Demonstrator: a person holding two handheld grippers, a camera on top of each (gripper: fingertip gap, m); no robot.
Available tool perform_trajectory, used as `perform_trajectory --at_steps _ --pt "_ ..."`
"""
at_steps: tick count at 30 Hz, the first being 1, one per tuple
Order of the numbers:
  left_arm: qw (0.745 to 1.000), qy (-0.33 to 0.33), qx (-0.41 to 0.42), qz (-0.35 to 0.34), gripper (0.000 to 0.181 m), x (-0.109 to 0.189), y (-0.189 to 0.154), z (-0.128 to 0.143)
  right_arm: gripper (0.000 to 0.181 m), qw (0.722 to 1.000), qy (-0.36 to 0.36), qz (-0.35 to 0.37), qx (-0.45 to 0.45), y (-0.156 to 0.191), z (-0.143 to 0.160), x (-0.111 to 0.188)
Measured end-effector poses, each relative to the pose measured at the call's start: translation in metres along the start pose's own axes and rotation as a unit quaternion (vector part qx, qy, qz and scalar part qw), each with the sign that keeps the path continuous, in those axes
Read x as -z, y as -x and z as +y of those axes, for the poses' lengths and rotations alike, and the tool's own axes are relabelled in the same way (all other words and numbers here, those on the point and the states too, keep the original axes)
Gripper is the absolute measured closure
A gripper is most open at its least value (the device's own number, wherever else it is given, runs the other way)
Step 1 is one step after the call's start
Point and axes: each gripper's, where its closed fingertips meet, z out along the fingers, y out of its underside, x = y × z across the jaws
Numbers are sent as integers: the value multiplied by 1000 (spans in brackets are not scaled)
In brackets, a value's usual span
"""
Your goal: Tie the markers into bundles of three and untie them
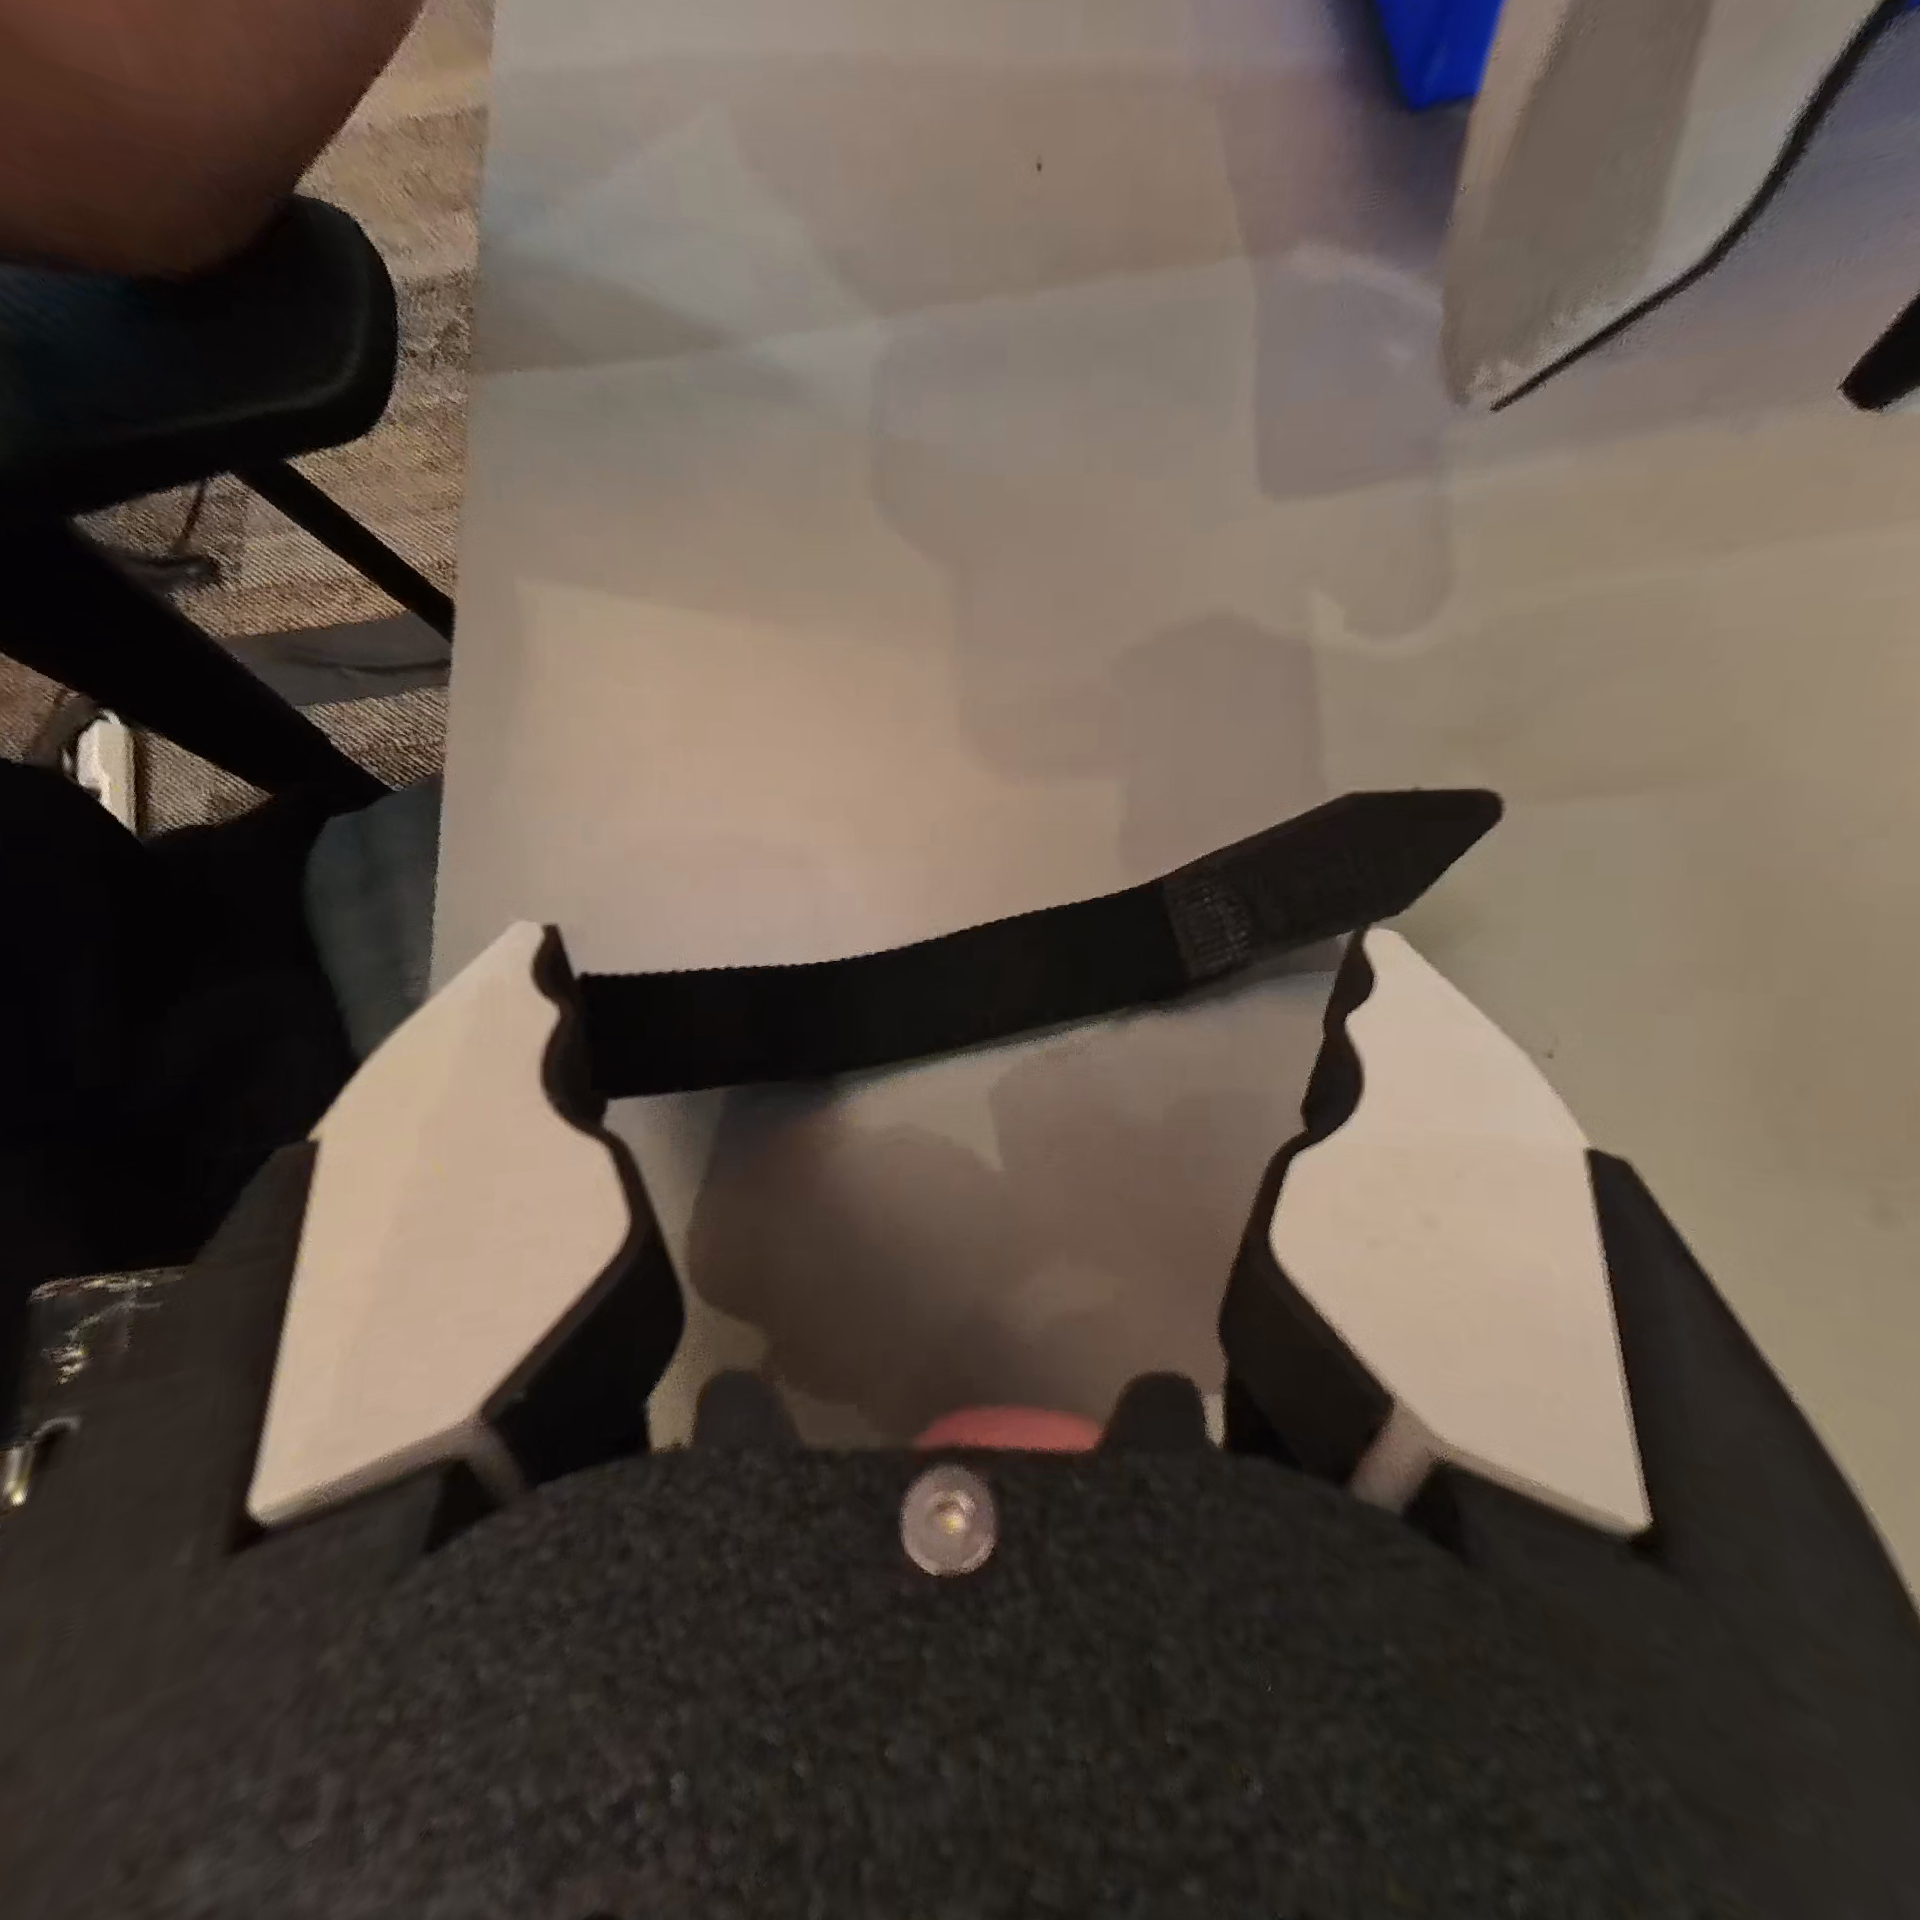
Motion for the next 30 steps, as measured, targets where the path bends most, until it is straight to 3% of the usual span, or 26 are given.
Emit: perform_trajectory --at_steps 7,10,14,21,30 --pt "1000 -5 -1 -3 140 4 -2 -2 50 997 9 -37 64 15 2 9" --pt "1000 -3 0 -3 140 3 -2 -2 51 989 43 -8 139 6 12 19" --pt "1000 2 1 0 140 1 -2 -2 55 984 31 -40 169 4 10 19" --pt "1000 0 2 1 140 2 -3 -2 54 986 34 -86 135 -11 3 7" --pt "1000 -3 8 3 140 2 0 2 53 987 33 -51 150 -28 -3 -2"
